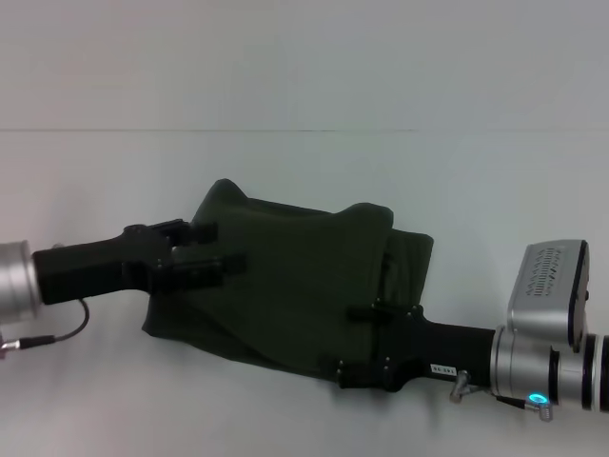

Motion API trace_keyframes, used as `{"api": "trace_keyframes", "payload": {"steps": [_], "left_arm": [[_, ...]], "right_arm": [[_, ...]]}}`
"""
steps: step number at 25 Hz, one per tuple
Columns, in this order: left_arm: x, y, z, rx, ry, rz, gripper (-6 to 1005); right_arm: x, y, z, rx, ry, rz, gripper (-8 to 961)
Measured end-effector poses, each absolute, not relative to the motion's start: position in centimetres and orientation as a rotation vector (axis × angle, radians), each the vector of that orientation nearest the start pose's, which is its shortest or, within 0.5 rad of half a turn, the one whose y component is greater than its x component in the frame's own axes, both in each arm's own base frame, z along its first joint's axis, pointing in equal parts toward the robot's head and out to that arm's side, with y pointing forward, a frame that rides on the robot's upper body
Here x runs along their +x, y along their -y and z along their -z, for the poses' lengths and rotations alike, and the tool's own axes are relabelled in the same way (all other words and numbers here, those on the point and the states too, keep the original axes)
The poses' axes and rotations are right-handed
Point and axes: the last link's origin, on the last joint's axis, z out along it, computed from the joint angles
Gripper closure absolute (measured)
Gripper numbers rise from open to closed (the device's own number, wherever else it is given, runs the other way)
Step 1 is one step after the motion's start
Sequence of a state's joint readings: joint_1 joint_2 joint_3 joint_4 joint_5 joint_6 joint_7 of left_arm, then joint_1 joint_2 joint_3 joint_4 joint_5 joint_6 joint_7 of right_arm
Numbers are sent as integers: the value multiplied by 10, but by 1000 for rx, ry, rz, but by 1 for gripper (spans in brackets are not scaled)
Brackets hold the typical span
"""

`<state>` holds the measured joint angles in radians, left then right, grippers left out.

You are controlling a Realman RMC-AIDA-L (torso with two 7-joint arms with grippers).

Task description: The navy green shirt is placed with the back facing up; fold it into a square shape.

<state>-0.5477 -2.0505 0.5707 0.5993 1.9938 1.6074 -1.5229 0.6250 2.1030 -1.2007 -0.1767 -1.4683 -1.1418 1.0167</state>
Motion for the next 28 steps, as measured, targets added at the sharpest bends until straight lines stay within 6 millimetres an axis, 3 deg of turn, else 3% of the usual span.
{"api": "trace_keyframes", "payload": {"steps": [5, 10, 19, 28], "left_arm": [[-275, -357, -4, -2519, 802, 678, 128], [-283, -366, 12, -2392, 779, 580, 127], [-297, -370, 25, -2319, 780, 438, 127], [-317, -358, 36, -2304, 824, 321, 127]], "right_arm": [[261, -315, 109, -2729, -622, -607, 8], [260, -311, 108, -2741, -623, -635, 8], [263, -307, 106, -2738, -629, -649, 8], [264, -307, 106, -2737, -630, -649, 9]]}}
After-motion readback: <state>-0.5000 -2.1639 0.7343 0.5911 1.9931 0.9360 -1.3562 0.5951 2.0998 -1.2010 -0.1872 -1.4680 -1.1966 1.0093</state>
